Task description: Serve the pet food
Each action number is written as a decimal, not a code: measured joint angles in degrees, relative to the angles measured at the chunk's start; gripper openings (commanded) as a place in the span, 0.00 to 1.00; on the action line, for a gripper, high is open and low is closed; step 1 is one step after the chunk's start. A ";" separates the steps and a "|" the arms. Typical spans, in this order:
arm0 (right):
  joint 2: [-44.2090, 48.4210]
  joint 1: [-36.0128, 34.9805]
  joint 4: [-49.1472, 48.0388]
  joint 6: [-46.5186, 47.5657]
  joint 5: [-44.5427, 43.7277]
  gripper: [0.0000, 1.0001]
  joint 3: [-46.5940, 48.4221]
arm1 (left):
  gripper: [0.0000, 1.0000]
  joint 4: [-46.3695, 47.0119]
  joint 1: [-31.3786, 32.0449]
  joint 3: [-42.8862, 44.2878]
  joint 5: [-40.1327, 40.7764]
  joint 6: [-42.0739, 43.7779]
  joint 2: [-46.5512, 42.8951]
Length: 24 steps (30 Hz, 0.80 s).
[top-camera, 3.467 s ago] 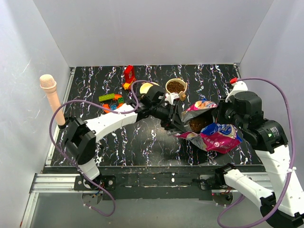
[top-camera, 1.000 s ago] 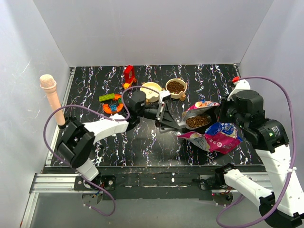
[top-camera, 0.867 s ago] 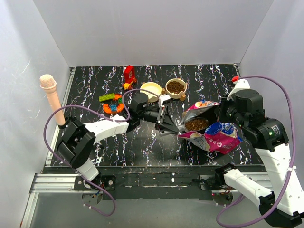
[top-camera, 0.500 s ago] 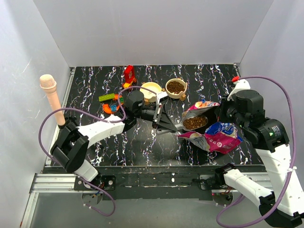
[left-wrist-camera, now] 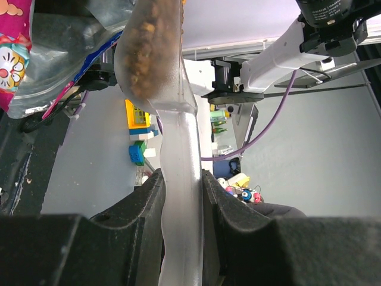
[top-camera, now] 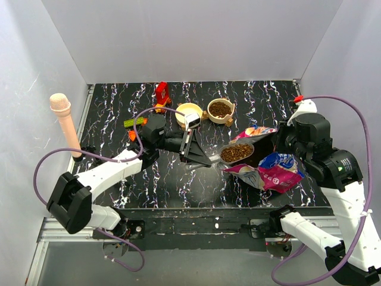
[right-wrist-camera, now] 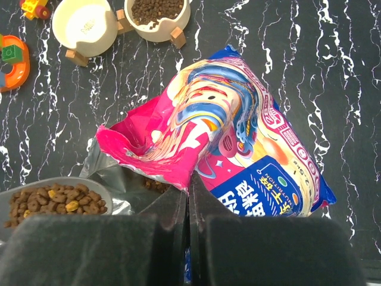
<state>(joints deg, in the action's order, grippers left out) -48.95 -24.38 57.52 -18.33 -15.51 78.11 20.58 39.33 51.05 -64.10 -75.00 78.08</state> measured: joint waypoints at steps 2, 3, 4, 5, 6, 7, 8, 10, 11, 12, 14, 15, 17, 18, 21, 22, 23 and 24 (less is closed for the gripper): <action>0.00 0.00 0.00 -0.28 -0.48 0.01 0.00 | 0.00 -0.72 -0.33 0.07 -0.02 -0.02 -0.83; 0.00 0.00 0.00 -0.39 -0.63 0.01 0.00 | 0.00 -0.96 -0.59 0.15 -0.02 -0.02 -1.05; 0.00 0.00 0.00 -0.52 -0.81 0.01 0.00 | 0.00 -1.27 -0.83 0.44 -0.02 -0.04 -1.11; 0.00 0.00 0.02 -0.57 -0.92 0.01 0.00 | 0.00 -1.62 -1.09 0.90 0.00 -0.11 -1.11; 0.00 0.00 0.00 -0.61 -0.96 0.01 0.00 | 0.00 -1.95 -1.33 1.31 0.00 -0.17 -1.09; 0.04 0.00 0.00 -0.61 -1.03 0.01 0.00 | 0.00 -2.27 -1.68 2.08 0.00 -0.42 -1.09; 0.11 0.00 0.02 -0.59 -1.05 0.01 0.00 | 0.00 -2.43 -1.92 2.71 0.02 -0.59 -1.07; 0.22 0.00 0.20 -0.52 -1.09 0.01 0.00 | 0.00 -2.51 -2.58 4.90 0.22 -1.27 -0.92; 0.26 0.00 0.28 -0.48 -1.09 0.01 0.00 | 0.00 -2.47 -2.89 6.10 0.42 -1.68 -0.79; 0.39 0.00 0.39 -0.35 -1.09 0.01 0.00 | 0.00 -2.32 -3.21 7.32 0.61 -2.12 -0.57; 0.70 0.00 0.70 -0.04 -1.09 0.01 0.00 | 0.00 -2.10 -3.76 9.79 0.94 -2.67 0.17; 0.90 0.00 0.85 0.26 -1.07 0.01 0.00 | 0.00 -1.92 -4.07 11.26 1.14 -3.04 0.85; 1.31 0.00 1.22 0.66 -1.05 0.01 0.00 | 0.00 -1.33 -4.68 13.77 2.01 -3.56 2.40; 1.60 -0.02 1.55 0.87 -1.01 0.01 0.00 | 0.00 -0.92 -5.07 14.91 2.49 -3.96 3.39; 2.45 -0.02 2.38 1.51 -0.81 0.01 0.00 | 0.00 0.46 -6.40 17.22 4.39 -5.03 6.80; 2.75 -0.02 2.58 1.75 -0.74 0.01 0.00 | 0.00 0.85 -7.04 18.14 5.22 -5.38 8.44; 3.02 -0.02 2.80 1.95 -0.70 0.01 0.00 | 0.00 0.81 -7.54 18.84 5.81 -5.44 9.70; 3.30 -0.02 2.97 2.10 -0.63 0.01 -0.04 | 0.00 0.61 -8.22 19.89 6.67 -5.49 11.45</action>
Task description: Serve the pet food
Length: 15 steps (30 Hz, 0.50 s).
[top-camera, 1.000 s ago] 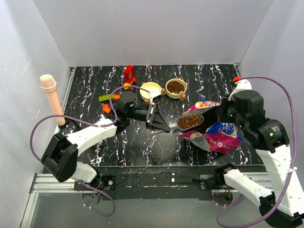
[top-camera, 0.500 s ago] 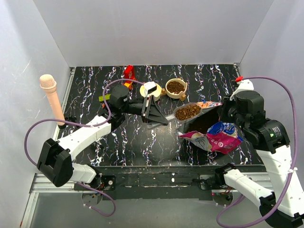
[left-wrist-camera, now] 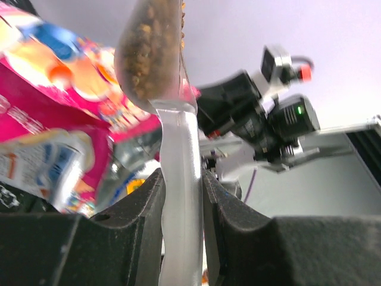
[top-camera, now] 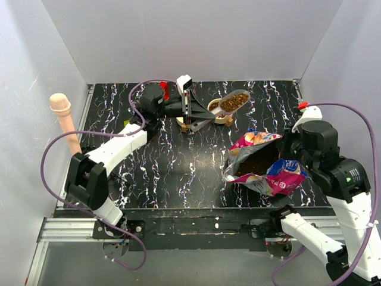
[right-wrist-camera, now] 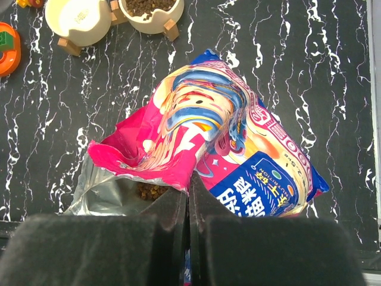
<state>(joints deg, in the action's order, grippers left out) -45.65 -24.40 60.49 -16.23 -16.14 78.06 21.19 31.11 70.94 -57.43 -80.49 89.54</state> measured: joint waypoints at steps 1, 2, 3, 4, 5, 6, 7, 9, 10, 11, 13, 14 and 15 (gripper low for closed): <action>0.31 0.02 0.13 0.13 0.04 0.01 -0.09 | 0.00 -0.15 -0.66 0.94 0.70 0.04 1.55; 0.59 0.02 0.33 0.20 0.20 0.01 -0.13 | 0.00 -0.15 -1.33 1.73 1.44 -0.02 3.02; 0.79 0.02 0.55 0.22 0.28 0.01 -0.13 | 0.00 -0.02 -1.99 2.23 2.03 -0.15 4.15; 0.98 0.00 0.74 0.24 0.46 0.01 -0.15 | 0.00 0.26 -2.82 2.56 2.60 -0.26 5.27; 1.14 0.02 0.90 0.35 0.66 0.01 -0.17 | 0.00 0.44 -3.72 2.67 3.02 -0.42 6.23; 1.29 0.02 1.07 0.42 0.90 0.01 -0.17 | 0.00 0.46 -4.68 2.67 3.45 -0.52 7.02; 1.38 0.02 1.16 0.48 1.11 0.01 -0.17 | 0.00 0.52 -5.70 2.67 3.85 -0.55 7.78; 1.46 0.02 1.22 0.63 1.44 0.01 -0.17 | 0.00 0.74 -7.43 2.64 4.68 -0.55 9.05; 1.46 0.02 1.25 0.74 1.55 0.01 -0.17 | 0.00 0.85 -8.22 2.64 4.98 -0.46 9.51; 1.46 0.02 1.25 0.85 1.70 0.01 -0.17 | 0.00 0.85 -8.98 2.60 5.53 -0.26 9.88; 1.46 0.02 1.27 1.09 1.99 0.01 -0.17 | 0.00 0.92 -10.10 2.47 6.29 0.52 10.34; 1.46 0.02 1.27 1.22 2.14 0.01 -0.17 | 0.00 1.14 -10.43 2.12 6.64 0.87 10.36; 1.46 0.02 1.27 1.29 2.25 0.01 -0.17 | 0.00 1.42 -10.62 1.64 6.84 1.03 10.36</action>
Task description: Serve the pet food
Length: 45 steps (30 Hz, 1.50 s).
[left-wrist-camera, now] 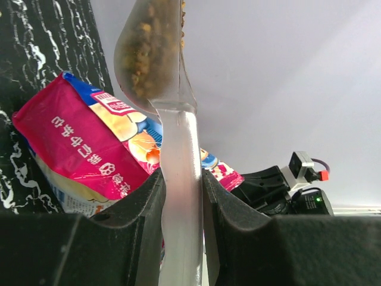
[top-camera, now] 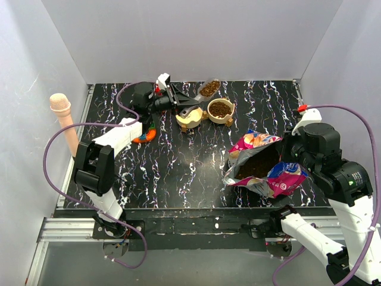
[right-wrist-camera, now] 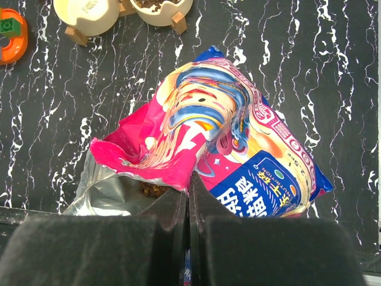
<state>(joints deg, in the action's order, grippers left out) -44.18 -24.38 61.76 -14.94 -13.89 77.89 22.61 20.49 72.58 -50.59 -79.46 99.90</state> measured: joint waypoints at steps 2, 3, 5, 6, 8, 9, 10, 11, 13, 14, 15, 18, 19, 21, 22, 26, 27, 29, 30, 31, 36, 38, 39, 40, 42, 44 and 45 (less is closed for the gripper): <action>-0.02 0.00 0.04 0.17 0.35 0.01 0.00 | 0.00 1.29 -0.55 -1.81 0.46 0.42 0.00; -0.02 0.00 0.04 0.20 0.44 0.01 0.00 | 0.00 1.70 -0.85 -2.84 0.66 0.52 0.00; -0.02 0.00 0.04 0.26 0.59 0.01 0.00 | 0.00 1.77 -1.29 -5.14 0.98 1.05 0.00; -0.02 0.00 0.04 0.28 0.61 0.01 0.00 | 0.00 1.70 -1.55 -5.57 1.18 1.22 0.04; -0.04 0.00 0.04 0.35 0.79 0.01 0.00 | 0.00 1.18 -2.01 -6.49 2.12 1.88 0.07; -0.04 0.00 0.04 0.37 0.81 0.01 0.00 | 0.00 0.63 -2.19 -6.75 2.64 2.27 0.07; -0.04 0.00 0.04 0.37 0.85 0.01 0.00 | 0.00 0.31 -2.43 -6.95 3.43 2.60 0.07; -0.04 0.00 0.04 0.37 0.94 0.01 0.00 | 0.00 0.07 -2.58 -7.17 4.13 2.86 0.07; -0.04 0.00 0.04 0.39 0.98 0.01 0.00 | 0.00 -0.37 -2.89 -7.74 5.57 3.26 0.07; -0.04 0.00 0.04 0.39 0.98 0.01 0.00 | 0.00 -0.44 -3.06 -8.20 6.32 3.41 0.07; -0.04 0.00 0.04 0.39 0.98 0.01 0.00 | 0.00 -0.59 -3.19 -8.70 6.93 3.43 0.07; -0.04 0.00 0.04 0.39 1.01 0.01 0.00 | 0.00 -0.98 -3.48 -10.32 8.70 3.43 0.07; -0.04 0.00 0.04 0.39 1.01 0.01 0.00 | 0.00 -1.42 -3.52 -10.49 9.18 3.45 0.09; -0.02 0.00 0.04 0.37 1.01 0.01 0.00 | 0.00 -1.66 -3.52 -11.02 10.32 3.50 0.11; -0.02 0.00 0.07 0.37 1.01 0.01 0.00 | 0.00 -1.81 -3.54 -11.10 10.86 3.52 0.13; 0.00 0.00 0.13 0.37 1.14 0.01 0.00 | 0.00 -2.08 -3.54 -11.23 12.70 3.63 0.17; 0.00 0.00 0.15 0.37 1.18 0.01 0.00 | 0.00 -2.21 -3.56 -11.30 13.14 3.63 0.17; 0.02 0.00 0.20 0.37 1.20 0.01 0.00 | 0.00 -2.54 -3.54 -11.67 14.08 3.61 0.17; 0.02 0.00 0.22 0.37 1.22 0.01 0.00 | 0.00 -2.69 -3.56 -12.04 14.51 3.61 0.17; 0.02 0.00 0.22 0.37 1.20 0.01 0.00 | 0.00 -2.95 -3.56 -12.50 14.91 3.58 0.17; 0.11 0.00 0.26 0.37 1.38 0.01 0.00 | 0.00 -5.55 -3.56 -14.47 16.74 3.80 0.17; 0.11 0.00 0.28 0.37 1.46 0.01 0.00 | 0.00 -6.80 -3.56 -14.78 17.42 3.96 0.17; 0.11 0.00 0.28 0.37 1.49 0.01 0.00 | 0.00 -7.30 -3.56 -14.78 17.66 4.02 0.17; 0.11 0.00 0.28 0.35 1.55 0.01 0.00 | 0.00 -7.85 -3.56 -14.78 18.05 4.09 0.17; 0.11 0.00 0.28 0.35 1.64 0.01 0.00 | 0.00 -8.72 -3.56 -14.78 18.60 4.28 0.17; 0.11 0.00 0.28 0.35 1.64 0.01 0.00 | 0.00 -9.97 -3.56 -14.78 19.19 4.55 0.17; 0.13 0.00 0.28 0.35 1.64 0.01 0.00 | 0.00 -10.67 -3.56 -14.78 19.52 4.66 0.17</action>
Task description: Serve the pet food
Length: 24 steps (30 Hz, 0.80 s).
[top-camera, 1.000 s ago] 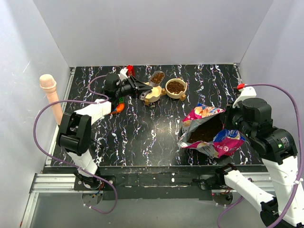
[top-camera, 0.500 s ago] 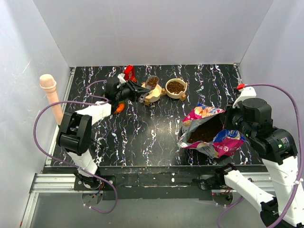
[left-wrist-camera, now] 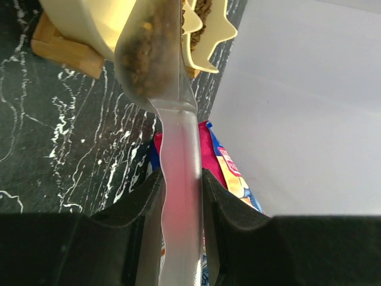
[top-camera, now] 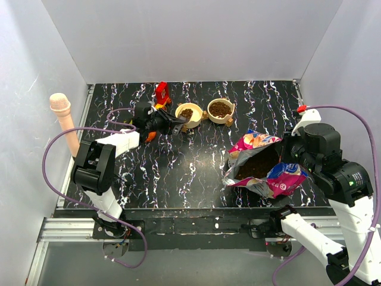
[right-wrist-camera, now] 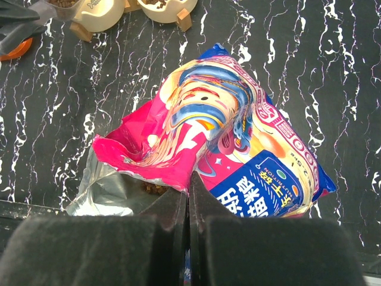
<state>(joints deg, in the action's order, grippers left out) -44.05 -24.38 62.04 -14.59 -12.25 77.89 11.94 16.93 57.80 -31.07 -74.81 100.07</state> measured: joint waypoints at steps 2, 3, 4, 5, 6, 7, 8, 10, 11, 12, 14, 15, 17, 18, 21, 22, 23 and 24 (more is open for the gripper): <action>0.04 0.00 0.02 -0.02 0.02 0.01 0.00 | 0.00 -1.49 0.00 0.00 0.72 0.07 0.00; 0.07 0.00 0.02 -0.02 0.02 0.01 0.00 | 0.00 -1.99 0.00 0.00 0.94 0.07 0.00; 0.09 0.00 0.04 -0.02 0.04 0.01 0.00 | 0.00 -2.60 0.00 0.00 1.29 0.07 0.00; 0.11 0.00 0.07 -0.02 0.04 0.01 0.00 | 0.00 -3.15 0.00 0.00 1.55 0.07 0.00; 0.11 0.00 0.07 -0.04 0.04 0.01 0.00 | 0.00 -3.43 0.00 0.02 1.70 0.07 0.00; 0.11 0.00 0.07 -0.04 0.04 0.01 0.00 | 0.00 -3.87 0.00 0.24 1.88 0.09 0.00; 0.11 0.00 0.09 -0.09 0.07 0.01 0.00 | 0.00 -4.46 0.00 0.59 2.08 0.11 0.00; 0.13 0.00 0.09 -0.11 0.13 0.01 0.00 | 0.00 -5.97 0.00 1.44 2.60 0.07 0.00; 0.15 0.00 0.11 -0.13 0.20 0.01 0.00 | 0.00 -6.80 0.00 1.90 2.86 0.02 0.00; 0.20 0.00 0.15 -0.15 0.24 0.01 -0.02 | 0.00 -7.69 0.00 2.40 3.08 -0.11 0.00; 0.24 0.00 0.22 -0.20 0.35 0.01 -0.02 | 0.00 -9.64 0.00 3.39 3.52 -0.37 0.00; 0.24 0.00 0.24 -0.20 0.42 0.01 -0.04 | 0.00 -11.02 0.00 4.09 3.72 -0.72 0.00; 0.24 0.00 0.24 -0.22 0.42 0.01 -0.04 | 0.00 -13.81 0.02 5.57 4.13 -1.22 0.00; 0.24 0.00 0.24 -0.22 0.42 0.01 -0.04 | 0.00 -15.06 0.02 6.25 4.33 -1.53 0.00; 0.24 0.00 0.22 -0.22 0.46 0.01 -0.04 | 0.00 -18.51 0.13 8.09 5.07 -2.49 0.00; 0.24 0.00 0.22 -0.22 0.44 0.01 -0.04 | 0.00 -19.52 0.20 8.61 5.27 -2.91 0.00; 0.26 0.00 0.22 -0.24 0.46 0.01 -0.07 | 0.00 -20.63 0.35 9.18 5.46 -3.26 0.00; 0.28 0.00 0.22 -0.24 0.46 0.01 -0.07 | 0.00 -21.70 0.50 9.81 5.64 -3.72 0.00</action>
<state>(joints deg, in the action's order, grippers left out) -43.77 -24.38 62.26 -14.83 -11.79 77.82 -9.76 17.43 67.61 -25.43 -78.52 100.07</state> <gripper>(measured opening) 0.020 0.253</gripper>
